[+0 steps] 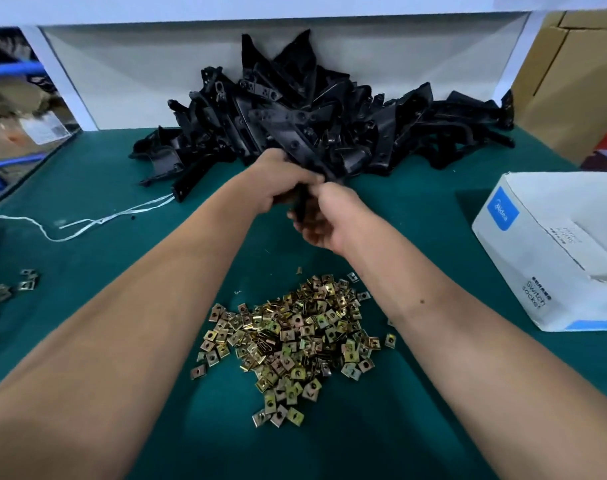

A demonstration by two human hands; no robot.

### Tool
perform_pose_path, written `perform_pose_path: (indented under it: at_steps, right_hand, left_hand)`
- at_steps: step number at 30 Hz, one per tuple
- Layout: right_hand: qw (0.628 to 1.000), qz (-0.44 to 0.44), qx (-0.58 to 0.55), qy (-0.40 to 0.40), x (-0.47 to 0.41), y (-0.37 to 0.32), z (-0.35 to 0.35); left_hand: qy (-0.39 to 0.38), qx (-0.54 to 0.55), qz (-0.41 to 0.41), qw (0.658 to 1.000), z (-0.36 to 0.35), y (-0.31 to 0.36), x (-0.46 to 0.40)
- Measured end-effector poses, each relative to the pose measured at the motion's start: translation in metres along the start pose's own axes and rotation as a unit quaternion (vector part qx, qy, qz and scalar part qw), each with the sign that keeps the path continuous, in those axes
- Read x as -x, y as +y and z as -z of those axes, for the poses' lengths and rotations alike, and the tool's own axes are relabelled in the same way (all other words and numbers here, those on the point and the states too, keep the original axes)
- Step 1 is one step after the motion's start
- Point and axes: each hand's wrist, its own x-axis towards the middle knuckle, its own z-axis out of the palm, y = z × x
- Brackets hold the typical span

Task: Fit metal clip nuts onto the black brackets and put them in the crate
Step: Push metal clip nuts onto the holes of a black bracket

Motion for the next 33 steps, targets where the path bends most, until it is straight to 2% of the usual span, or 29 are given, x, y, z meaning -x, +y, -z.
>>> perform_pose_path:
  at_steps: [1, 3, 6, 8, 10, 13, 15, 22, 27, 30, 31, 33]
  right_hand:
    - [0.999, 0.015, 0.019, 0.029, -0.004, 0.004, 0.004]
    - [0.997, 0.033, -0.015, 0.068, -0.014, 0.008, 0.014]
    - [0.989, 0.046, -0.131, 0.054, -0.022, 0.006, 0.028]
    - [0.985, 0.056, -0.159, 0.046, -0.025, 0.001, 0.034]
    - [0.983, 0.061, -0.166, 0.044, -0.027, -0.004, 0.038]
    - [0.995, 0.069, -0.077, 0.001, -0.029, -0.010, 0.037]
    - [0.995, 0.080, -0.040, -0.041, -0.027, -0.013, 0.032]
    - [0.964, 0.111, -0.213, -0.110, -0.024, -0.010, 0.016]
    - [0.948, 0.127, -0.255, -0.142, -0.017, -0.001, 0.006]
    - [0.948, 0.169, -0.213, -0.164, -0.005, -0.003, 0.007]
    - [0.947, 0.183, -0.200, -0.170, -0.001, -0.006, 0.007]
    - [0.946, 0.199, -0.202, -0.159, 0.004, -0.012, 0.006]
  left_hand:
    - [0.020, -0.053, -0.014, 0.998, 0.002, -0.003, -0.001]
    - [0.062, -0.145, -0.028, 0.987, 0.010, -0.010, -0.005]
    - [0.050, -0.220, -0.010, 0.974, 0.021, -0.019, -0.009]
    - [0.028, -0.254, -0.026, 0.967, 0.024, -0.026, -0.008]
    - [0.045, -0.258, -0.068, 0.963, 0.025, -0.031, -0.004]
    - [0.082, -0.292, -0.136, 0.943, 0.028, -0.032, 0.000]
    - [0.100, -0.343, -0.153, 0.921, 0.029, -0.031, -0.001]
    - [0.151, -0.430, -0.132, 0.880, 0.019, -0.012, 0.005]
    - [0.114, -0.305, -0.084, 0.942, 0.008, -0.003, 0.012]
    - [-0.021, -0.203, -0.035, 0.978, 0.009, -0.007, 0.016]
    - [-0.045, -0.179, -0.030, 0.982, 0.012, -0.010, 0.017]
    - [-0.022, -0.178, -0.031, 0.983, 0.017, -0.019, 0.020]
